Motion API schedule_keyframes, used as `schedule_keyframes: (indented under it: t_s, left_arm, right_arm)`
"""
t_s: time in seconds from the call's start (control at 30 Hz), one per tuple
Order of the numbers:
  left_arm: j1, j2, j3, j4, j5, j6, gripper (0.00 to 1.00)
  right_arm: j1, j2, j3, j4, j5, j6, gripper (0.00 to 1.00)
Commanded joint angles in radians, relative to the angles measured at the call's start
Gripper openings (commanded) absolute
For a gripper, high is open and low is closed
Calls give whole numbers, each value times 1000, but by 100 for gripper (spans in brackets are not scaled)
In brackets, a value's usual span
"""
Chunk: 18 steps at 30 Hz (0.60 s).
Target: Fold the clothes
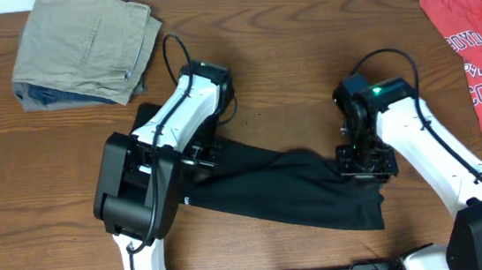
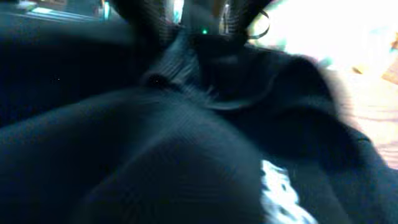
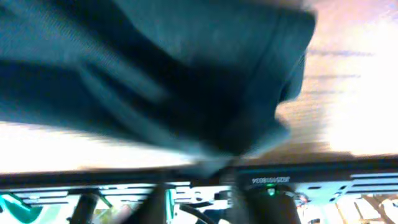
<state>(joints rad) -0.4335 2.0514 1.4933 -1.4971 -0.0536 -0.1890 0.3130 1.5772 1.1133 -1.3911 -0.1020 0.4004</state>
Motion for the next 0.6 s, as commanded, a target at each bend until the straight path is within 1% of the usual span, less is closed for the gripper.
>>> schedule_keyframes:
  t_s: [0.0,0.03,0.1,0.13,0.17,0.23,0.27,0.3,0.43,0.47,0.5,0.53,0.57]
  left_arm:
    - [5,-12,-16,1,-11,-11,43]
    - [5,-12,-16,3,-11,-10,45]
    - [5,-12,-16,4,-11,-10,46]
    - [5,-12,-15,4,-11,-10,46]
    - [5,-12,-14,3,-11,-10,46]
    - [5,-12,-1,-7,-11,-11,44]
    - [5,-13,12,-13,-11,-11,41]
    - [5,-13,24,-16,-10,-11,40]
    - [5,-15,65,18,-10,-11,40]
    - [5,-15,65,51,-7,-11,48]
    - [5,-15,65,80,-7,-11,84]
    - [5,-14,64,111,-7,-11,98]
    - [5,-13,62,150,-7,-10,98]
  right_arm:
    - [15,-16,-16,3,0,14,66]
    - [15,-16,-16,3,0,15,73]
    - [13,-16,-14,4,0,14,86]
    - [13,-16,-14,4,0,14,95]
    - [9,-16,-13,4,0,14,99]
    - [-2,-16,-6,3,0,13,99]
    - [-8,-16,-2,4,0,13,99]
    - [-14,-16,0,6,0,9,99]
    - [-31,-16,2,22,0,9,99]
    - [-31,-16,2,27,0,10,99]
    - [-31,-16,2,31,0,10,99]
    - [-31,-16,2,37,0,10,99]
    - [-31,-16,2,43,0,10,99]
